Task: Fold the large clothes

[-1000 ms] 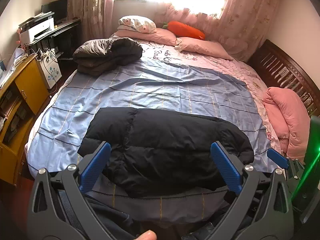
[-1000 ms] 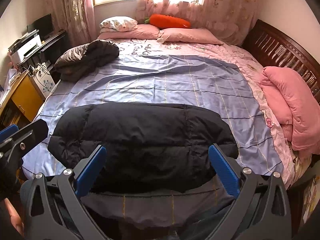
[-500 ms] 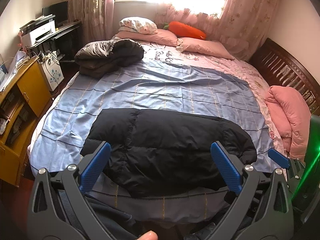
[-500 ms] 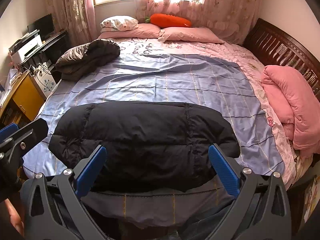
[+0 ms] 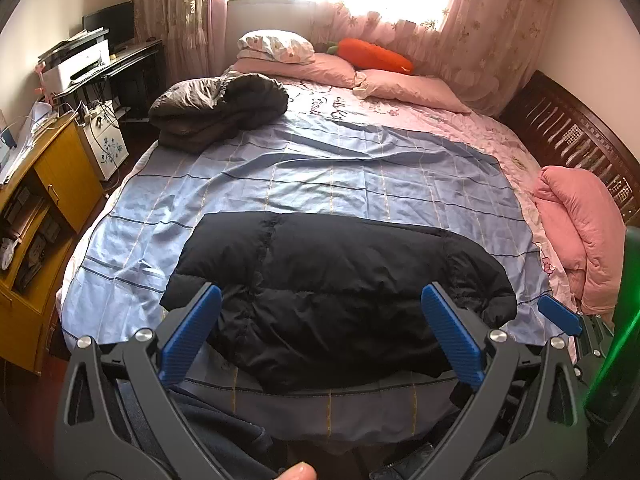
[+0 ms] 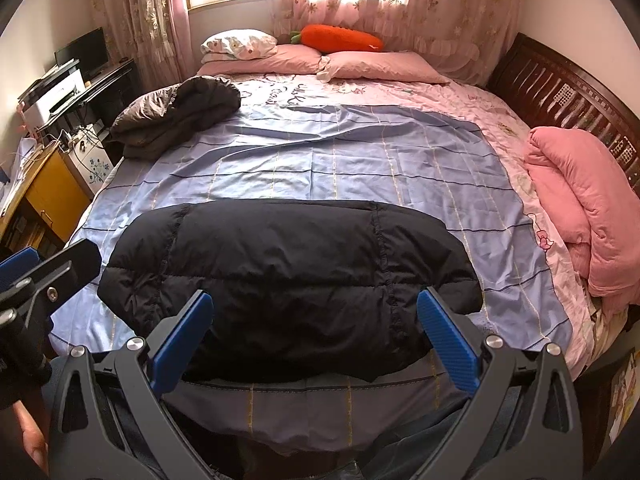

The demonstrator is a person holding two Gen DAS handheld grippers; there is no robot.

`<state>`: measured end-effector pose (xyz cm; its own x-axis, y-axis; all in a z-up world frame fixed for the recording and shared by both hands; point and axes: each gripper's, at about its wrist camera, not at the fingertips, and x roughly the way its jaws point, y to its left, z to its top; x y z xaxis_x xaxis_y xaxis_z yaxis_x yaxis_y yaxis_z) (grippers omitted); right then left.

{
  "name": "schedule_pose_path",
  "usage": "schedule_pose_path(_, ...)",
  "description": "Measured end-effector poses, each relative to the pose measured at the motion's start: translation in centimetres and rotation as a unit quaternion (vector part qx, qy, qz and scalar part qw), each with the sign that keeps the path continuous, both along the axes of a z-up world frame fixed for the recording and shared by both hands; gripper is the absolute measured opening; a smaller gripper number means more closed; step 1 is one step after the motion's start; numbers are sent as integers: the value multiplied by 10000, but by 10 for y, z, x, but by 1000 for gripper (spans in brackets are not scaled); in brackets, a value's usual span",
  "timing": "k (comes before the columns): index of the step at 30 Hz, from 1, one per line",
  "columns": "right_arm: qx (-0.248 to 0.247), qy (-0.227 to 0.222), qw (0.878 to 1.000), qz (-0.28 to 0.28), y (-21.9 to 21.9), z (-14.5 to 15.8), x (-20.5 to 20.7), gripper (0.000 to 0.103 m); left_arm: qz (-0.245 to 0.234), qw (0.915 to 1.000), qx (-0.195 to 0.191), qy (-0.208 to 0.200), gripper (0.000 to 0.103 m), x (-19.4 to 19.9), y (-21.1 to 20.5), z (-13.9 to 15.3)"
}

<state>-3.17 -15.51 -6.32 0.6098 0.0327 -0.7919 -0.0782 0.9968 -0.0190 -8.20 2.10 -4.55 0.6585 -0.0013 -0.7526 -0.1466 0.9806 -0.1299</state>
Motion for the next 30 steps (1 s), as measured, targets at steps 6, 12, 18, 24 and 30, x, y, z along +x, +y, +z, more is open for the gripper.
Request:
schedule_pose_path(6, 7, 2, 10000, 5, -2, -1, 1, 102, 1, 10000, -2, -1, 101, 0, 0, -1)
schedule_pose_path(12, 7, 7, 10000, 1, -2, -2, 0, 102, -1, 10000, 28, 10, 101, 0, 1, -2)
schedule_pose_path(18, 6, 11, 10000, -10, -1, -2, -1, 102, 21, 10000, 42, 4, 101, -2, 2, -4)
schedule_pose_path(24, 9, 15, 10000, -2, -2, -2, 0, 102, 3, 10000, -44, 3, 101, -2, 9, -5)
schedule_pose_path(30, 4, 38, 10000, -20, -3, -5, -2, 102, 63, 10000, -22, 22, 101, 0, 15, -4)
